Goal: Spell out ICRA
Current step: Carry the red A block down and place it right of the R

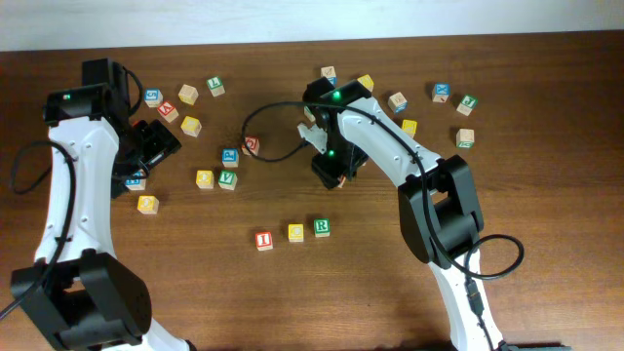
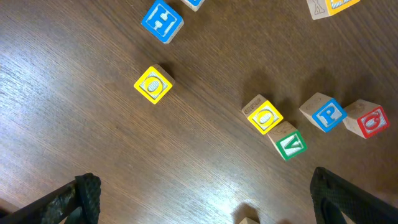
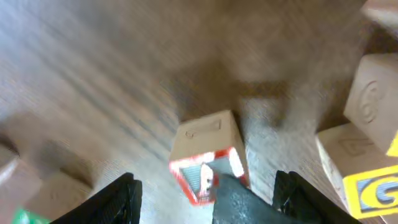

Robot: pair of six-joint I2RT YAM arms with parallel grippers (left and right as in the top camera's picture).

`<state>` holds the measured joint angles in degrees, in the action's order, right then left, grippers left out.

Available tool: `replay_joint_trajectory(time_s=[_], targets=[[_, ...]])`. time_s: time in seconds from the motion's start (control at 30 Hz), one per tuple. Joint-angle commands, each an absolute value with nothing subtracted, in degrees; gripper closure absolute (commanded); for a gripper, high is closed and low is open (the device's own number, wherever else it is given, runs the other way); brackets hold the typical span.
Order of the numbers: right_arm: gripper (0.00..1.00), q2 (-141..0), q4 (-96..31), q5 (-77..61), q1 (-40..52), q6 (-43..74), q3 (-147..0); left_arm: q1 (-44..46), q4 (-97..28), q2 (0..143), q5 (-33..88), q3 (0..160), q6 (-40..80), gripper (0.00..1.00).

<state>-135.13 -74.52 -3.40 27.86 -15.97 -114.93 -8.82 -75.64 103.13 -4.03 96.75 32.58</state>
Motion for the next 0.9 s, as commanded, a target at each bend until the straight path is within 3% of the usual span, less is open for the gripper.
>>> replay_joint_trajectory(time_s=[0.0, 0.07, 0.67, 0.73, 0.87], targets=[[0.38, -135.4, -74.5, -2.3, 28.1, -20.8, -114.6, -8.9, -75.6, 102.3, -4.1, 97.0, 33.1, 0.01], [0.50, -135.4, -74.3, -2.3, 28.1, -20.8, -114.6, -8.9, -75.6, 102.3, -4.1, 97.0, 33.1, 0.01], [0.54, -135.4, -67.8, -2.3, 28.1, -22.1, -110.1, -8.9, -75.6, 102.3, -4.1, 97.0, 33.1, 0.01], [0.66, -135.4, -67.4, -2.3, 28.1, -22.0, -110.1, -8.9, -75.6, 102.3, -4.1, 97.0, 33.1, 0.01], [0.73, -135.4, -67.7, -0.3, 28.1, -17.0, -110.2, -8.9, -75.6, 102.3, -4.1, 97.0, 33.1, 0.01]])
